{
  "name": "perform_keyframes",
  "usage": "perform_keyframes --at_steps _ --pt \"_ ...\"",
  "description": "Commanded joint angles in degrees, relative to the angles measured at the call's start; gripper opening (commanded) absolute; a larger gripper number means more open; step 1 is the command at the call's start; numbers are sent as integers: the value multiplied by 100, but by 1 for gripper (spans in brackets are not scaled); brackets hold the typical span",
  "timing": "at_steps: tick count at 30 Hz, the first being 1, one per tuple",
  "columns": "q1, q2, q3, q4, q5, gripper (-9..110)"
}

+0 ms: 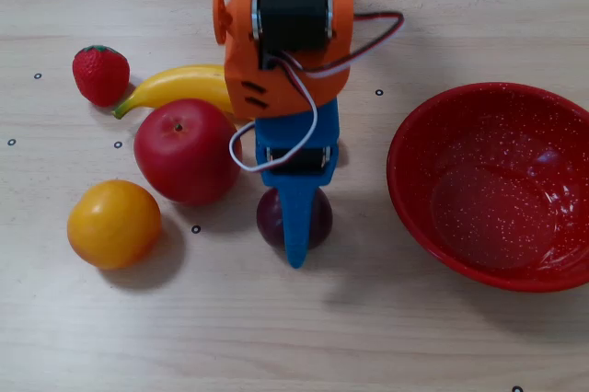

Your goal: Put the plum in the red bowl.

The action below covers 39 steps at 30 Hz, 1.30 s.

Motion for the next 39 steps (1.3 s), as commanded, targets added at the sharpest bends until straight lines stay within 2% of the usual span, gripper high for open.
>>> perform_keyframes --at_steps 1,26,39 --pt "-176 202 -510 35 167 52" --pt "-105 -308 -554 -712 448 52" --pt "-141 -343 -492 -650 483 51"
